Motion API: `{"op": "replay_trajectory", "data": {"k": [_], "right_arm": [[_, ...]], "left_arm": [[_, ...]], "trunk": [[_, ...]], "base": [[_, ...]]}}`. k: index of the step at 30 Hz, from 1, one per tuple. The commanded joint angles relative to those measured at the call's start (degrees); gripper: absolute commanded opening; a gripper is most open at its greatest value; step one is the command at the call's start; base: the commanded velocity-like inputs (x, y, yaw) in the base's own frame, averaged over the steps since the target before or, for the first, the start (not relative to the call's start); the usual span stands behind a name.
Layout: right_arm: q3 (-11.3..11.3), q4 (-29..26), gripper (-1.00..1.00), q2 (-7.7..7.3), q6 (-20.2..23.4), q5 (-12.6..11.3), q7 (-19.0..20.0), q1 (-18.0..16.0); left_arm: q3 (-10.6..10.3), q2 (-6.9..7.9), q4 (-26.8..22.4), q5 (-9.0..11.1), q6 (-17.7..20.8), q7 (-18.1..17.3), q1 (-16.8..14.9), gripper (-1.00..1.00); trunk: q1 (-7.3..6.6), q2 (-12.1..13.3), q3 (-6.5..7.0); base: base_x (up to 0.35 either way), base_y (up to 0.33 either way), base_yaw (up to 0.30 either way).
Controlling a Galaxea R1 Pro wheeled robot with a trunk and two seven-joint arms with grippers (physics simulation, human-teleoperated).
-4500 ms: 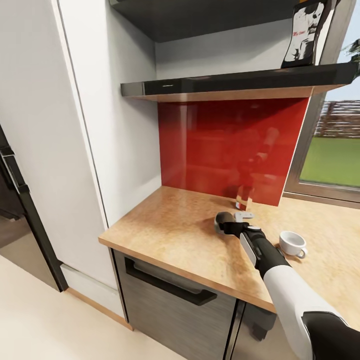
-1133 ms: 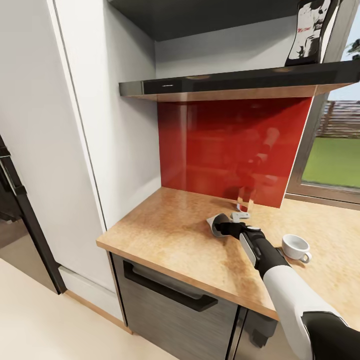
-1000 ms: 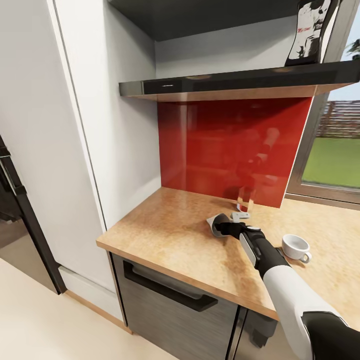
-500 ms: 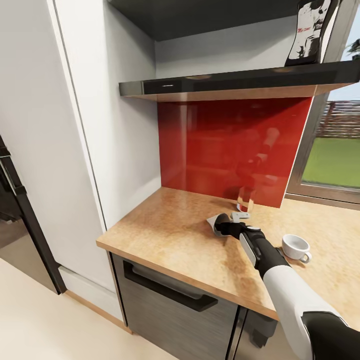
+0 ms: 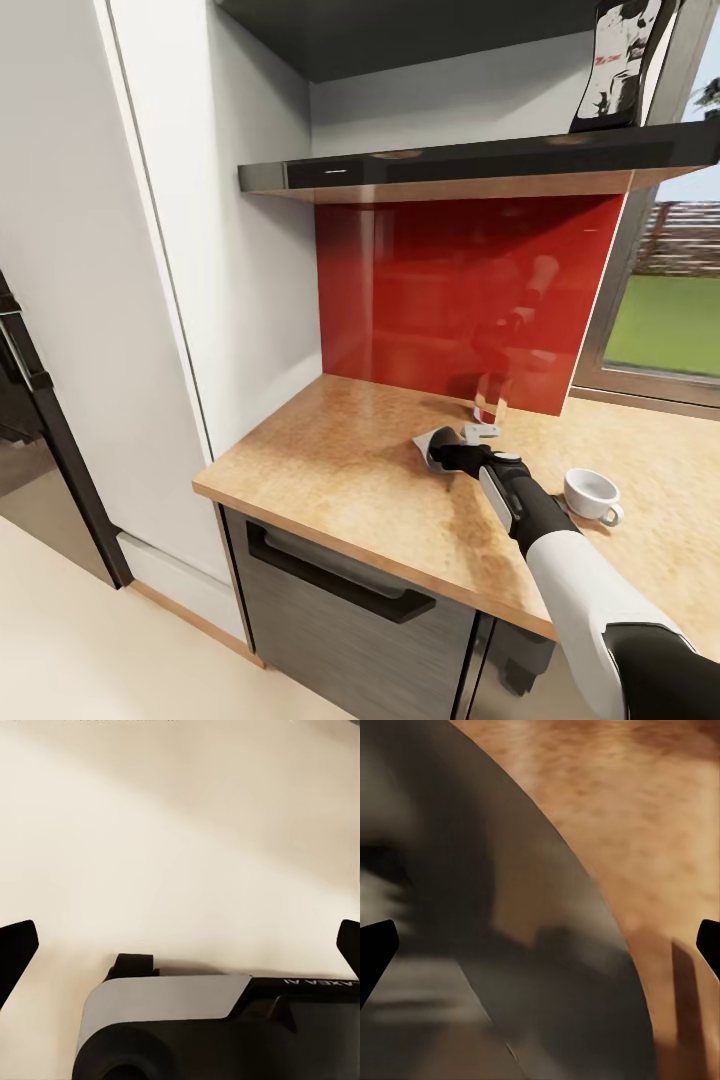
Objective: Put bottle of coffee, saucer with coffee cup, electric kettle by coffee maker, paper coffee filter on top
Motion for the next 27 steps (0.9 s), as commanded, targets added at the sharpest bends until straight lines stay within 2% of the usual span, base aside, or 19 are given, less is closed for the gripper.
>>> {"op": "replay_trajectory", "data": {"k": [1, 10, 11, 27], "right_arm": [[-0.04, -0.09, 1.0, -0.01, 0.32, -0.05, 0.16, -0.02], [-0.03, -0.09, 1.0, -0.01, 0.32, -0.05, 0.16, -0.02], [-0.04, -0.09, -1.0, -0.01, 0.32, -0.05, 0.16, -0.02], [-0.04, -0.09, -1.0, -0.01, 0.32, -0.05, 0.16, -0.02]], "left_arm": [[0.22, -0.05, -0.08, 0.06, -0.07, 0.0, 0.01, 1.0], [0.23, -0.05, -0.08, 0.06, -0.07, 0.0, 0.02, 1.0], [0.23, -0.05, -0.08, 0.06, -0.07, 0.0, 0.01, 1.0], [0.23, -0.05, -0.08, 0.06, -0.07, 0.0, 0.04, 1.0]], "trunk": [[0.0, -0.03, -0.05], [0.0, -0.03, -0.05], [0.0, -0.03, -0.05], [0.0, -0.03, -0.05]], "base": [[0.0, 0.0, 0.0], [0.0, 0.0, 0.0], [0.0, 0.0, 0.0], [0.0, 0.0, 0.0]]}}
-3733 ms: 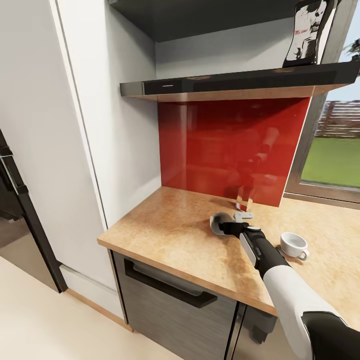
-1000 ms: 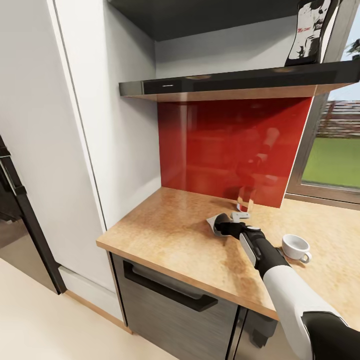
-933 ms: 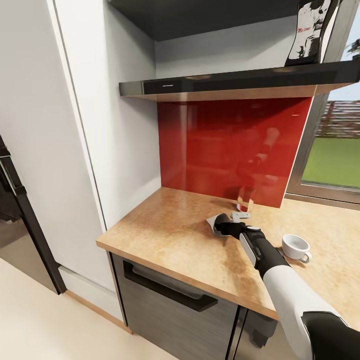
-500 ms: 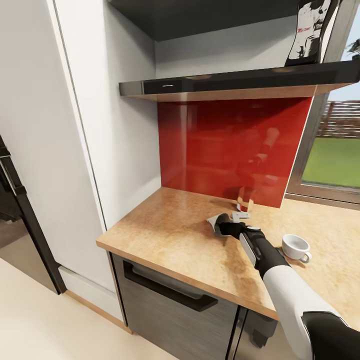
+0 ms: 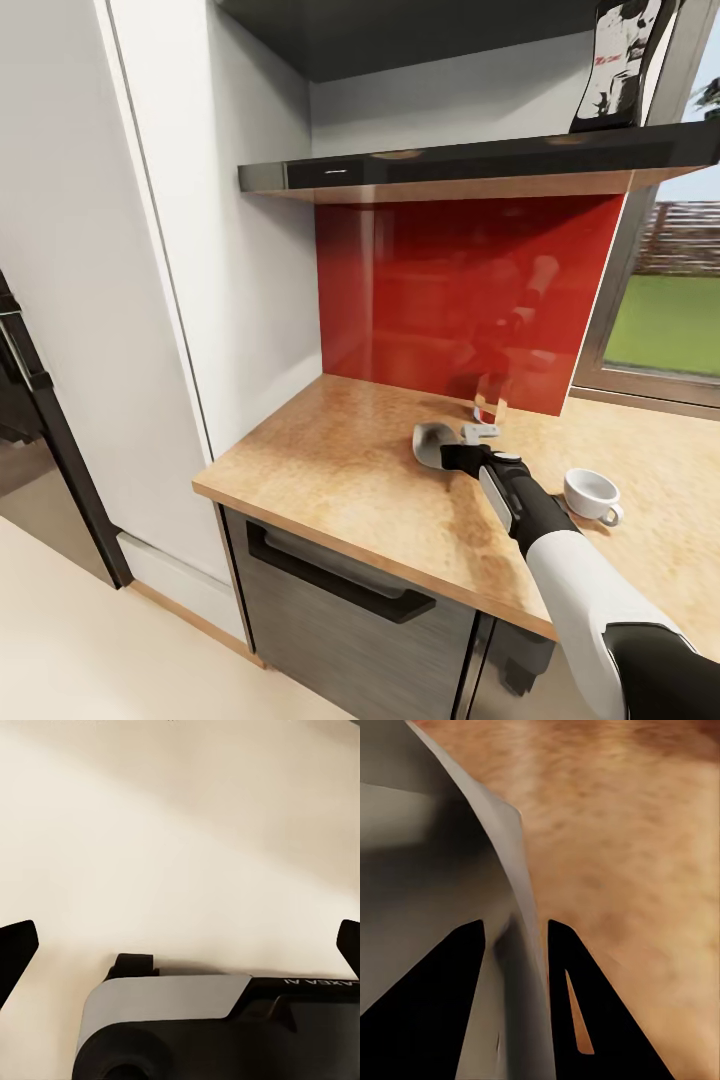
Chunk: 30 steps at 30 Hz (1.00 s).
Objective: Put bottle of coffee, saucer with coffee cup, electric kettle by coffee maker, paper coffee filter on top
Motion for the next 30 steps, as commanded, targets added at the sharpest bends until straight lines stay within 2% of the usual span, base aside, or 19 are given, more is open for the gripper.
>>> {"op": "replay_trajectory", "data": {"k": [1, 16, 30], "right_arm": [[-0.01, -0.05, -1.0, -0.02, 0.31, 0.15, 0.07, 0.0], [-0.06, -0.07, -1.0, -0.02, 0.31, 0.15, 0.15, 0.0], [-0.04, -0.09, -1.0, -0.02, 0.31, 0.15, 0.16, 0.0]], "left_arm": [[0.21, -0.05, -0.08, 0.06, -0.07, 0.0, 0.02, 1.0], [0.09, -0.12, -0.08, 0.02, -0.14, 0.06, 0.02, 1.0], [0.13, -0.13, -0.08, 0.02, -0.15, 0.09, 0.02, 1.0]], "trunk": [[0.0, -0.03, -0.06], [0.0, -0.03, -0.06], [-2.85, 5.19, 2.28]], "base": [[0.0, 0.0, 0.0], [0.0, 0.0, 0.0], [0.0, 0.0, 0.0]]}}
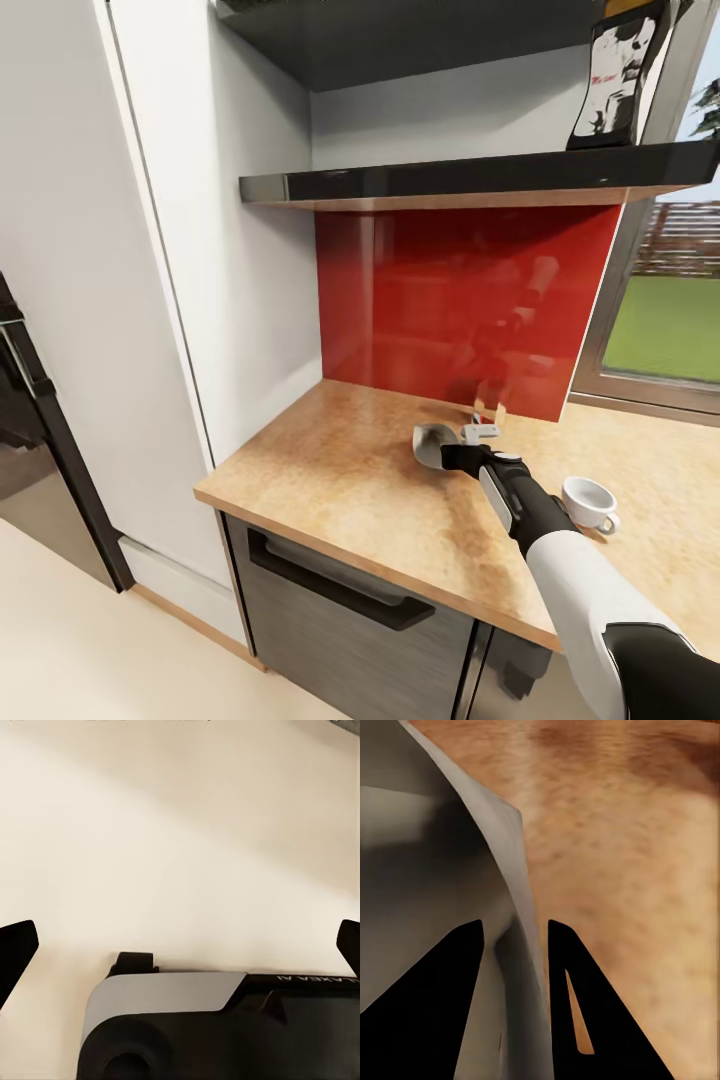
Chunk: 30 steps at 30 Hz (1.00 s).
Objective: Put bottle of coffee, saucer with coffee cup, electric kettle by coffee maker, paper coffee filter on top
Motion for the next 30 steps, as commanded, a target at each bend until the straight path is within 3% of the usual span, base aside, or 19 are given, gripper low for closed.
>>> {"op": "replay_trajectory", "data": {"k": [1, 4, 25, 30], "right_arm": [[-0.05, -0.11, -1.0, -0.01, 0.32, -0.09, 0.15, -0.02], [-0.04, -0.12, -1.0, -0.01, 0.32, -0.09, 0.15, -0.02], [-0.07, -0.45, -1.0, -0.09, 0.32, -0.09, 0.32, -0.02], [-0.07, -0.5, -1.0, -0.1, 0.32, -0.09, 0.32, -0.02]], "left_arm": [[0.21, -0.05, -0.08, 0.05, -0.06, 0.0, 0.02, 1.0], [0.21, -0.05, -0.08, 0.05, -0.05, -0.01, 0.02, 1.0], [0.21, -0.05, -0.08, 0.01, 0.01, 0.0, 0.01, 1.0], [0.21, -0.05, -0.08, 0.02, 0.01, 0.0, 0.0, 1.0]], "trunk": [[0.0, -0.03, -0.05], [0.0, -0.03, -0.05], [-3.95, 7.19, 3.18], [-4.17, 7.59, 3.36]], "base": [[0.0, 0.0, 0.0], [0.0, 0.0, 0.0], [0.0, 0.0, 0.0], [0.0, 0.0, 0.0]]}}
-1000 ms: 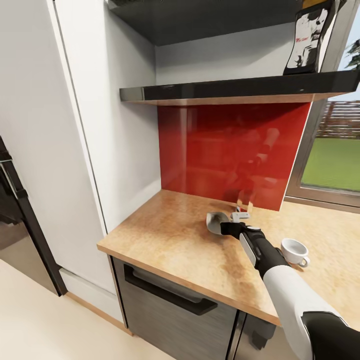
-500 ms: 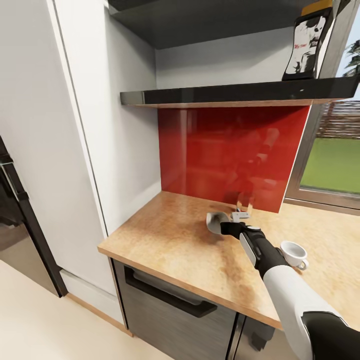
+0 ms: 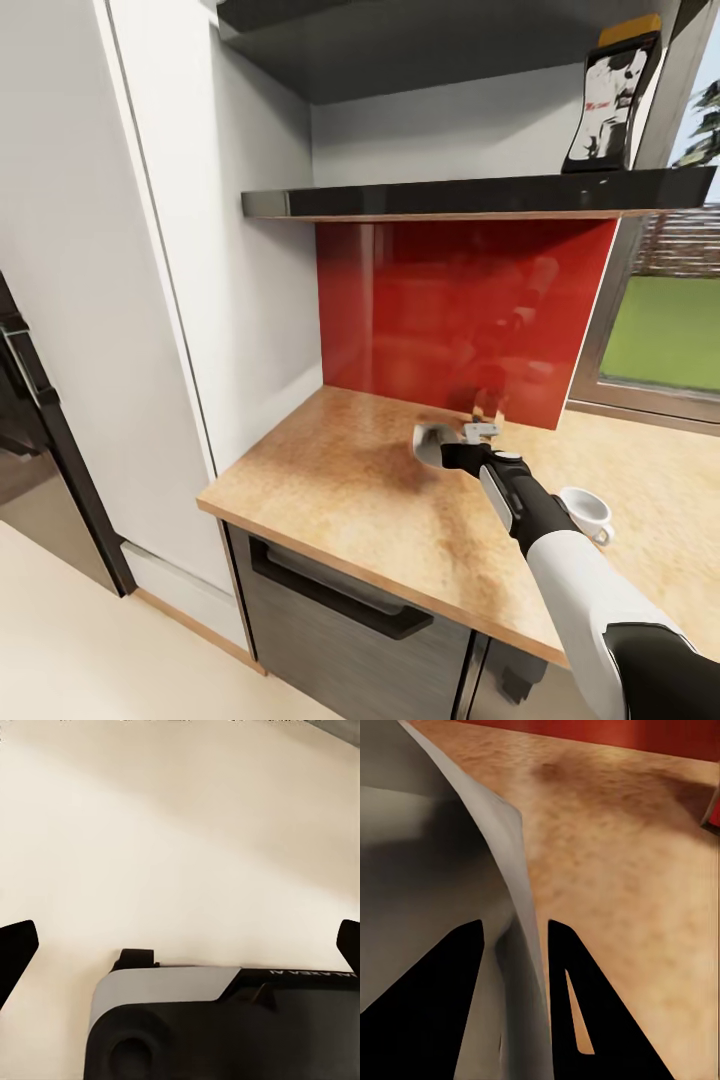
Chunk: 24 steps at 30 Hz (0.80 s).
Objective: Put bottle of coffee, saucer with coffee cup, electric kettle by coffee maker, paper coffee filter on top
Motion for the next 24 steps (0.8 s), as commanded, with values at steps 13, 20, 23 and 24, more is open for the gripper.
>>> {"op": "replay_trajectory", "data": {"k": [13, 20, 23, 24], "right_arm": [[-0.04, -0.17, -1.0, -0.01, 0.32, -0.09, 0.17, -0.02], [-0.04, -0.25, -1.0, -0.01, 0.32, -0.09, 0.17, -0.02], [-0.04, -0.27, -1.0, -0.01, 0.32, -0.09, 0.17, -0.02], [-0.04, -0.3, -1.0, -0.01, 0.32, -0.12, 0.21, -0.02]], "left_arm": [[0.13, -0.05, -0.08, 0.03, -0.12, -0.02, 0.03, 1.0], [0.2, -0.05, -0.08, 0.03, -0.15, -0.05, 0.03, 1.0], [0.2, -0.05, -0.08, 0.03, -0.14, -0.05, 0.01, 1.0], [0.2, -0.05, -0.08, 0.03, -0.15, -0.05, 0.01, 1.0]], "trunk": [[-0.22, 0.38, 0.13], [-0.22, 0.38, 0.13], [-0.22, 0.38, 0.13], [-0.22, 0.38, 0.13]], "base": [[0.0, 0.0, 0.0], [0.0, 0.0, 0.0], [0.0, 0.0, 0.0], [0.0, 0.0, 0.0]]}}
